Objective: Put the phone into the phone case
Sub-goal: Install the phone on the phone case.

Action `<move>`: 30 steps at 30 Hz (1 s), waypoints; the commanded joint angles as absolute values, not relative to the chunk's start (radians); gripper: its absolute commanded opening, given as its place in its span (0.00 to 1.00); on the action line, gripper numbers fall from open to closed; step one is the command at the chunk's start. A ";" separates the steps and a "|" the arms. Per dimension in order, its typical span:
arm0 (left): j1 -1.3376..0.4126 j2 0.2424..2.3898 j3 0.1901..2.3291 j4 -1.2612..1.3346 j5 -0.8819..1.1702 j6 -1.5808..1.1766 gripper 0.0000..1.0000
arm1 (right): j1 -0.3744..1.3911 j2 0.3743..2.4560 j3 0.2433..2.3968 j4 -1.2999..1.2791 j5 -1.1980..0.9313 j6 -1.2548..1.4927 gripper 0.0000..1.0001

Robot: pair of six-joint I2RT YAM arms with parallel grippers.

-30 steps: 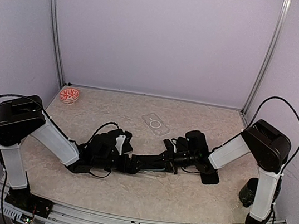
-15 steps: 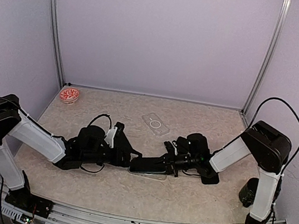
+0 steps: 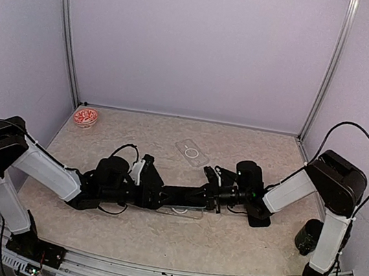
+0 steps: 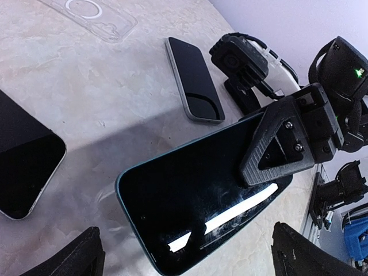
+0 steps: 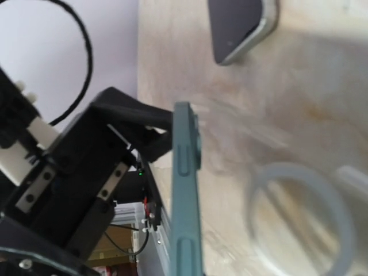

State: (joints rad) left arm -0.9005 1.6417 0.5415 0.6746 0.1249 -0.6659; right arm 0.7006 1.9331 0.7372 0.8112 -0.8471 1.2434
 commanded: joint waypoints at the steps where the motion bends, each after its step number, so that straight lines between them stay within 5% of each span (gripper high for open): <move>1: -0.891 1.668 0.549 0.721 0.173 -0.663 0.99 | 0.699 1.888 0.725 0.914 -0.883 1.240 0.00; 30: -0.904 1.691 0.544 0.687 0.126 -0.729 0.99 | 0.702 2.004 0.904 0.513 -0.936 1.050 0.00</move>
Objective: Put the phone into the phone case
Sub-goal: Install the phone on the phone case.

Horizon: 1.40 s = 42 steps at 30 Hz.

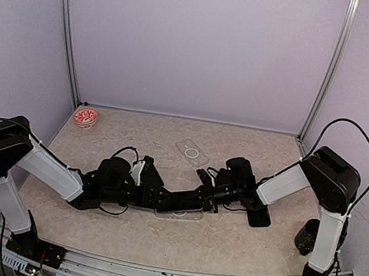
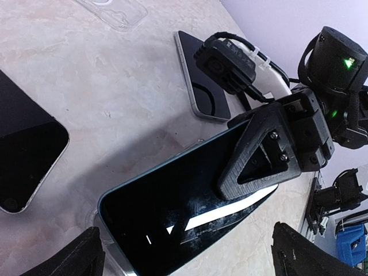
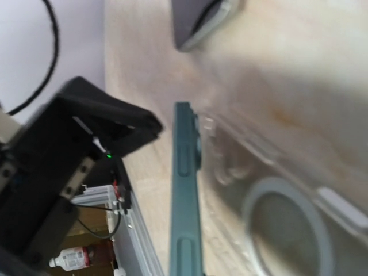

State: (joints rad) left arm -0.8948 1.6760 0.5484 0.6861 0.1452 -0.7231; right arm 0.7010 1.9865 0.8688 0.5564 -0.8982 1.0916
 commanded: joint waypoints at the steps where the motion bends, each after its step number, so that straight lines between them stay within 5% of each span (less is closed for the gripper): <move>1: -0.905 1.695 0.545 0.690 0.127 -0.730 0.99 | 0.702 2.007 0.907 0.510 -0.937 1.047 0.00; 42: -0.998 1.725 0.539 0.580 -0.037 -0.797 0.99 | 0.702 2.101 0.831 0.621 -0.867 1.228 0.00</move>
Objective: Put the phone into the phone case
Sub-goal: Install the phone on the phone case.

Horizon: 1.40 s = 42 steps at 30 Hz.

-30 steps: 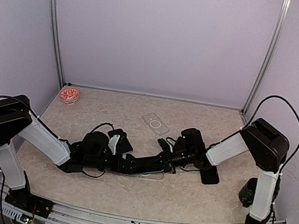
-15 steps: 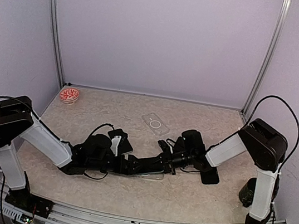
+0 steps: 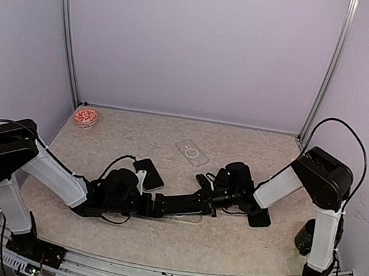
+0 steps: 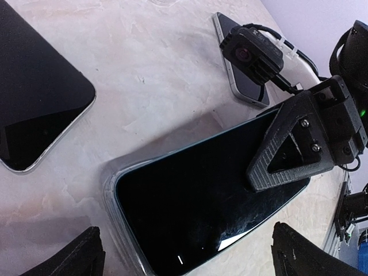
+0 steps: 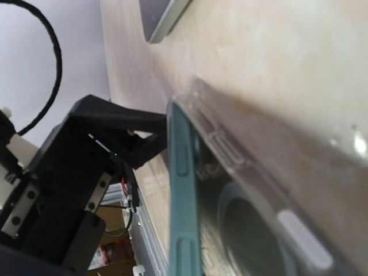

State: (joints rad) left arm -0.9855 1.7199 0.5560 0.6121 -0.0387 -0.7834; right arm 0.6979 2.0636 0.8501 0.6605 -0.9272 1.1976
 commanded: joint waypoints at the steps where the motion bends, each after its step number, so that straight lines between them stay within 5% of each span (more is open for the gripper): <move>1: -0.999 1.728 0.537 0.592 -0.028 -0.799 0.99 | 0.703 2.101 0.831 0.622 -0.866 1.230 0.00; 15: -1.035 1.792 0.560 0.674 0.083 -0.810 0.99 | 0.723 2.117 0.839 0.676 -0.867 1.242 0.00; 32: -0.983 1.768 0.546 0.650 0.119 -0.834 0.99 | 0.724 2.123 0.742 1.081 -0.915 1.340 0.00; 42: -0.985 1.723 0.542 0.593 0.027 -0.839 0.99 | 0.720 2.087 0.722 1.106 -0.897 1.329 0.00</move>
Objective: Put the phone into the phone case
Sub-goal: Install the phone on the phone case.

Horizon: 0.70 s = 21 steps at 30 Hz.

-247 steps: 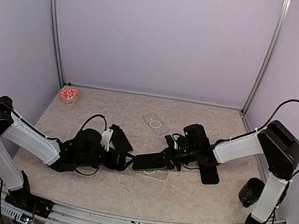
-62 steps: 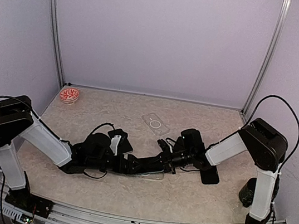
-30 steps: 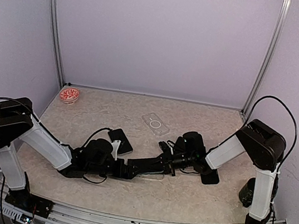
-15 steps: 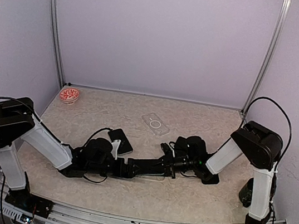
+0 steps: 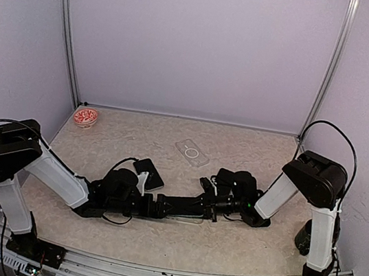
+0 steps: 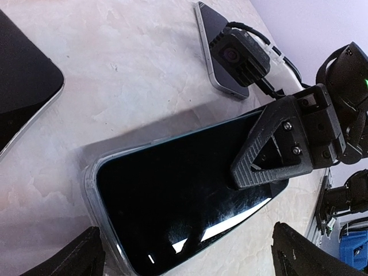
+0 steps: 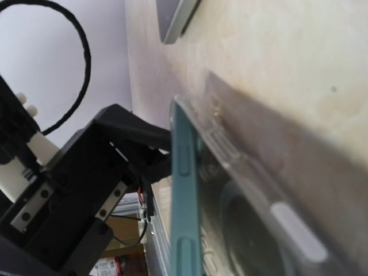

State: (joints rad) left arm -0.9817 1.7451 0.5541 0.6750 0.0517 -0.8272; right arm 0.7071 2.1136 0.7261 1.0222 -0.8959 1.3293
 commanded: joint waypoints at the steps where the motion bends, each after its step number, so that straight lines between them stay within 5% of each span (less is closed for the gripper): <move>1: -0.983 1.717 0.542 0.592 0.027 -0.838 0.99 | 0.719 2.084 0.724 1.107 -0.897 1.328 0.00; 21: -0.953 1.740 0.552 0.772 0.209 -0.800 0.99 | 0.738 2.057 0.760 1.037 -0.933 1.238 0.00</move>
